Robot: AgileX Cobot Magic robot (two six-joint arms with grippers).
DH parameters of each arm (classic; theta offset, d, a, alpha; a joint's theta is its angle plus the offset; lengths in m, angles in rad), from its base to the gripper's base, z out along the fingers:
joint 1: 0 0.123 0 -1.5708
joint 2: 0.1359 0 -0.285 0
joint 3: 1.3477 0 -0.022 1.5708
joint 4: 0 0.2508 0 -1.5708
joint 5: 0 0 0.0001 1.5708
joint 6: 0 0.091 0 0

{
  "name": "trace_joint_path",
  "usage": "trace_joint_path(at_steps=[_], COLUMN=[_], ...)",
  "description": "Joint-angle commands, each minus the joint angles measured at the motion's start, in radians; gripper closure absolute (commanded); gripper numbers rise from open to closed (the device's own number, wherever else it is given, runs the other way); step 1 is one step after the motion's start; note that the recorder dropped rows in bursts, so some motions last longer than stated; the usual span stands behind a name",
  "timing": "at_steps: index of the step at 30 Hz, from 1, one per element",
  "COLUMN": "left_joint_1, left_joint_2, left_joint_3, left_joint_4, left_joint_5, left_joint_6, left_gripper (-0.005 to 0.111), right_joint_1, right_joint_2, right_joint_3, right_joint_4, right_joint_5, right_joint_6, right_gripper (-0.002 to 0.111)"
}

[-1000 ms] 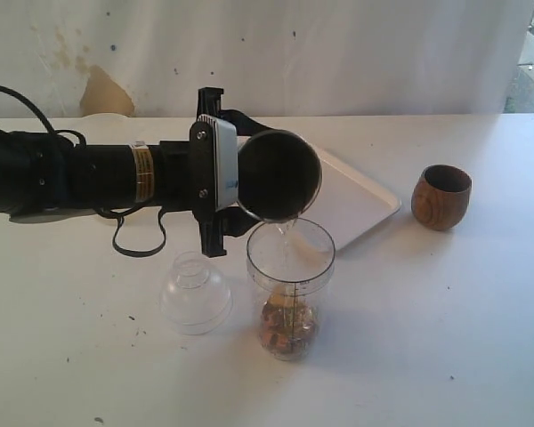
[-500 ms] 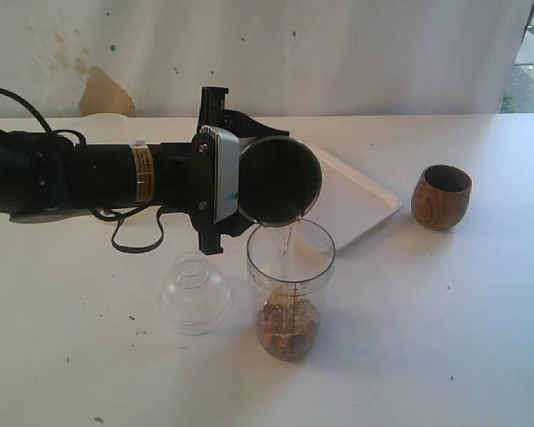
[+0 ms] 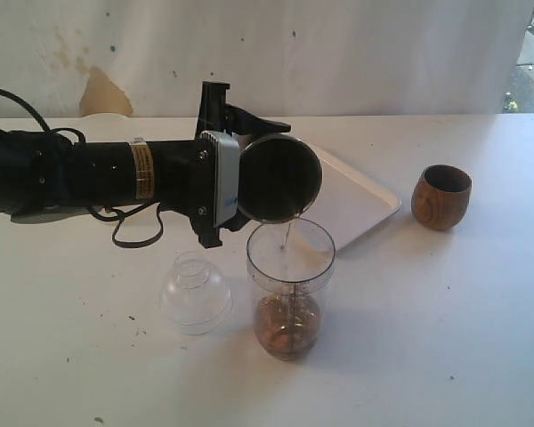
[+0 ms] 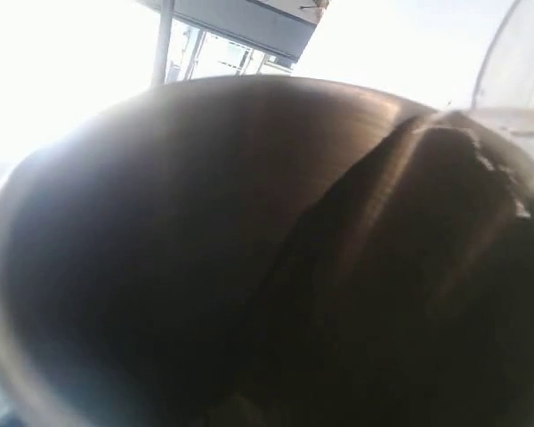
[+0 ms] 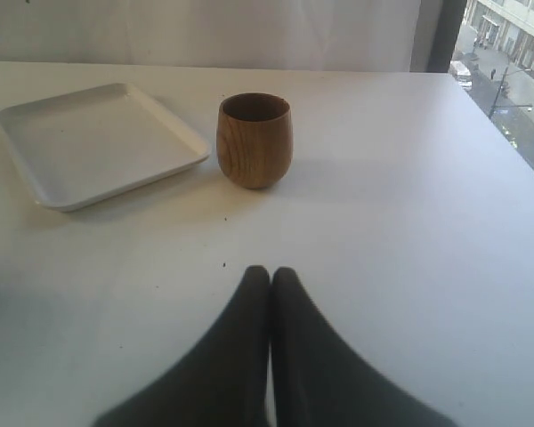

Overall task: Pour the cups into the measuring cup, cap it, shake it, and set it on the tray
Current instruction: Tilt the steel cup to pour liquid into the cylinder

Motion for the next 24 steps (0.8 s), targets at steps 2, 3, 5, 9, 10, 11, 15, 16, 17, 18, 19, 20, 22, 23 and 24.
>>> trace_joint_path(at_steps=[2, 3, 5, 9, 10, 11, 15, 16, 17, 18, 19, 20, 22, 23, 24], left_joint_1=[-0.002, -0.002, -0.002, -0.002, -0.002, -0.002, -0.002, -0.002, -0.002, -0.002, -0.002, -0.002, -0.002, -0.002, -0.002], left_joint_2=[-0.01, -0.01, -0.01, -0.01, -0.01, -0.01, -0.01, -0.01, -0.01, -0.01, -0.01, -0.01, -0.01, -0.01, -0.01], left_joint_3=[-0.01, -0.01, -0.01, -0.01, -0.01, -0.01, -0.01, -0.01, -0.01, -0.01, -0.01, -0.01, -0.01, -0.01, -0.01], left_joint_4=[-0.036, -0.036, -0.036, -0.038, -0.038, -0.038, -0.038, -0.038, -0.038, -0.038, -0.038, -0.038, -0.038, -0.038, -0.038], left_joint_5=[-0.038, -0.038, -0.038, -0.038, -0.038, -0.038, -0.038, -0.038, -0.038, -0.038, -0.038, -0.038, -0.038, -0.038, -0.038], left_joint_6=[0.064, 0.079, 0.1, 0.115, 0.115, 0.115, 0.141, 0.149, 0.158, 0.162, 0.162, 0.162, 0.162, 0.162, 0.162], left_gripper=[0.107, 0.107, 0.107, 0.107, 0.107, 0.107, 0.107, 0.107, 0.107, 0.107, 0.107, 0.107, 0.107, 0.107, 0.107], right_joint_1=[0.005, 0.005, 0.005, 0.005, 0.005, 0.005, 0.005, 0.005, 0.005, 0.005, 0.005, 0.005, 0.005, 0.005, 0.005], right_joint_2=[-0.007, -0.007, -0.007, -0.007, -0.007, -0.007, -0.007, -0.007, -0.007, -0.007, -0.007, -0.007, -0.007, -0.007, -0.007], right_joint_3=[0.003, 0.003, 0.003, 0.003, 0.003, 0.003, 0.003, 0.003, 0.003, 0.003, 0.003, 0.003, 0.003, 0.003, 0.003], right_joint_4=[-0.002, -0.002, -0.002, -0.002, -0.002, -0.002, -0.002, -0.002, -0.002, -0.002, -0.002, -0.002, -0.002, -0.002, -0.002], right_joint_5=[-0.009, -0.009, -0.009, -0.009, -0.009, -0.009, -0.009, -0.009, -0.009, -0.009, -0.009, -0.009, -0.009, -0.009, -0.009], right_joint_6=[0.003, 0.003, 0.003, 0.003, 0.003, 0.003, 0.003, 0.003, 0.003, 0.003, 0.003, 0.003, 0.003, 0.003, 0.003], right_gripper=[0.108, 0.108, 0.108, 0.108, 0.108, 0.108, 0.108, 0.108, 0.108, 0.108, 0.108, 0.108, 0.108, 0.108, 0.108])
